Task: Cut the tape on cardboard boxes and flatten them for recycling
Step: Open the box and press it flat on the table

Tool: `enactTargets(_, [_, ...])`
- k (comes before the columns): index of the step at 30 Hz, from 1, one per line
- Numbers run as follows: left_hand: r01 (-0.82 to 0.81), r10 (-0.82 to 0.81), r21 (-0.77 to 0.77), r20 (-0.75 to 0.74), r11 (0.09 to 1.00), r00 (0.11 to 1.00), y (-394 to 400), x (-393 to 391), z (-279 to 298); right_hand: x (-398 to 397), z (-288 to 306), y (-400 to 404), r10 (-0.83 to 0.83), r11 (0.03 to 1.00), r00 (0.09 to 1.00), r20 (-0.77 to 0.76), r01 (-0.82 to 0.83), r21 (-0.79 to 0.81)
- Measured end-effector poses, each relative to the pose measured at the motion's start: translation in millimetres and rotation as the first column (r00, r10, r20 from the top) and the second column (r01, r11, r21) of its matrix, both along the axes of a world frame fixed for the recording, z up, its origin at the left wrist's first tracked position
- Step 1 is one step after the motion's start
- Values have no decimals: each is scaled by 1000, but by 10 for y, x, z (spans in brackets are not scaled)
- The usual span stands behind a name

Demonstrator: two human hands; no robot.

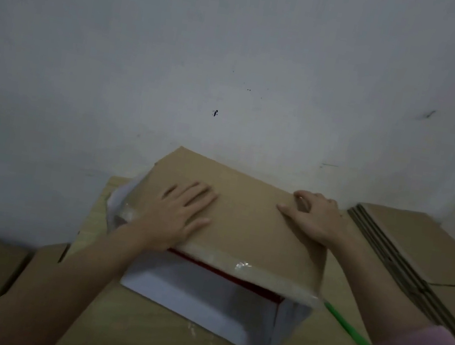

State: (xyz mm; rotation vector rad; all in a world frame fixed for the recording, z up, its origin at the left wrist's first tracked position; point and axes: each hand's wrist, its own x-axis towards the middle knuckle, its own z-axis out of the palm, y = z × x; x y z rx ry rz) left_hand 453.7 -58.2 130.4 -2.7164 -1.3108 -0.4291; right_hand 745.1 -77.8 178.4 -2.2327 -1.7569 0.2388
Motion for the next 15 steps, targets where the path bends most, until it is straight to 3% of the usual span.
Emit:
enactTargets(4, [-249,247,-34,-51,968,968,113,-12,-27,-271,56,-106,25,999,996,-83,-26,-18])
enactTargets(7, [-264,354,-388,181,883,918,153,82,5,-604,92,-256,31,999,990,-137,-36,-37])
enactTargets(9, [-206,420,-486,386,849,821,171,140,74,-840,119,-394,29,997,997,-77,-34,-63])
enactTargets(11, [-174,491,-580,450,796,746,191,187,136,-1031,110,-507,53,996,998,-28,-55,-74])
enactTargets(13, [-190,469,-603,348,775,811,203,189,216,-1124,63,-571,108,993,980,-165,-114,-28])
enactTargets(15, [-266,394,-512,158,817,906,217,126,314,-1106,-47,-547,89,996,853,-514,-91,21])
